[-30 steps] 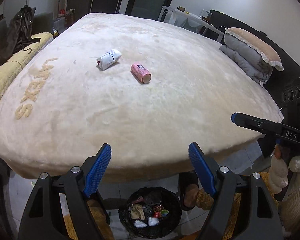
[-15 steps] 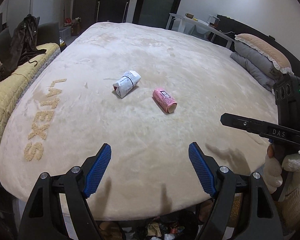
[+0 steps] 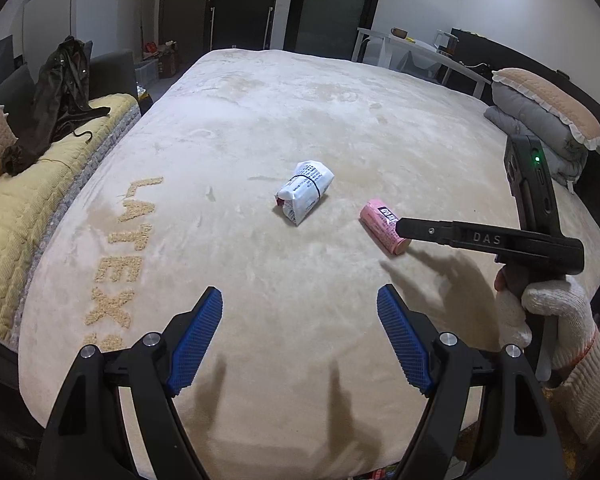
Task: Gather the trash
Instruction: 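Move both tools back over the bed toward the pink box and white packet, then grasp the pink cookie box with the right tool while the left tool grasps the white packet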
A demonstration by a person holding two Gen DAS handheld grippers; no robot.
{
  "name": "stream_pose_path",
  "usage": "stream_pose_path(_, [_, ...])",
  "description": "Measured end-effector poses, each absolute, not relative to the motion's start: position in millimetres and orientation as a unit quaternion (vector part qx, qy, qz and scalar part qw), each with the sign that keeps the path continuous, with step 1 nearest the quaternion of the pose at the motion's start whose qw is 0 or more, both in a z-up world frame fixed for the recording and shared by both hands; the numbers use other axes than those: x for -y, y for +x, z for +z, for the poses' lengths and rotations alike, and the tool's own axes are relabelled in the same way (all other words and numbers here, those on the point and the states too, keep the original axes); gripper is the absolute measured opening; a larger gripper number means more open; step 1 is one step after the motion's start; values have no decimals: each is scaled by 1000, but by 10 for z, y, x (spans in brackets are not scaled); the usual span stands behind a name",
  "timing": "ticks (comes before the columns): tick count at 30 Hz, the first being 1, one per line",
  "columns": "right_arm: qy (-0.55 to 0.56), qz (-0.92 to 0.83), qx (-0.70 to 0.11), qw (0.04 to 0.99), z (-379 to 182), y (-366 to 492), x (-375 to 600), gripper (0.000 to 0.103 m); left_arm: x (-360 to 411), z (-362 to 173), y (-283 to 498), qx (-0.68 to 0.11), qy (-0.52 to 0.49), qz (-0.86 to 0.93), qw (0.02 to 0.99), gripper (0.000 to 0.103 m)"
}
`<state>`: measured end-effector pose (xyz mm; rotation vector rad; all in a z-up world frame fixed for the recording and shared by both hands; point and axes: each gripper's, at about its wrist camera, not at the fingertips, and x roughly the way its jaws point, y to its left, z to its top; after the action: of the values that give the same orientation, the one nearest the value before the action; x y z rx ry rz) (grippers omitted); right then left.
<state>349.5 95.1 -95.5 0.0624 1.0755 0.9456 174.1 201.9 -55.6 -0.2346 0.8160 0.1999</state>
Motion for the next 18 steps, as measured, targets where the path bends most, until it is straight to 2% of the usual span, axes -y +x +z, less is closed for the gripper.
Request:
stream_pose_path(5, [23, 426, -486, 762, -1047, 3574, -1073, 44, -2131, -577, 1785, -403, -107, 104, 903, 78])
stream_pose_path(7, [18, 427, -487, 762, -1088, 3579, -1109, 40, -2158, -585, 1820, -405, -104, 106, 902, 78])
stream_pose_path(13, [15, 436, -502, 747, -1185, 3574, -1138, 40, -2247, -648, 1960, -411, -106, 111, 899, 78])
stream_pose_path(18, [12, 449, -492, 746, -1132, 3510, -1141, 36, -2346, -739, 2146, -420, -109, 112, 894, 78])
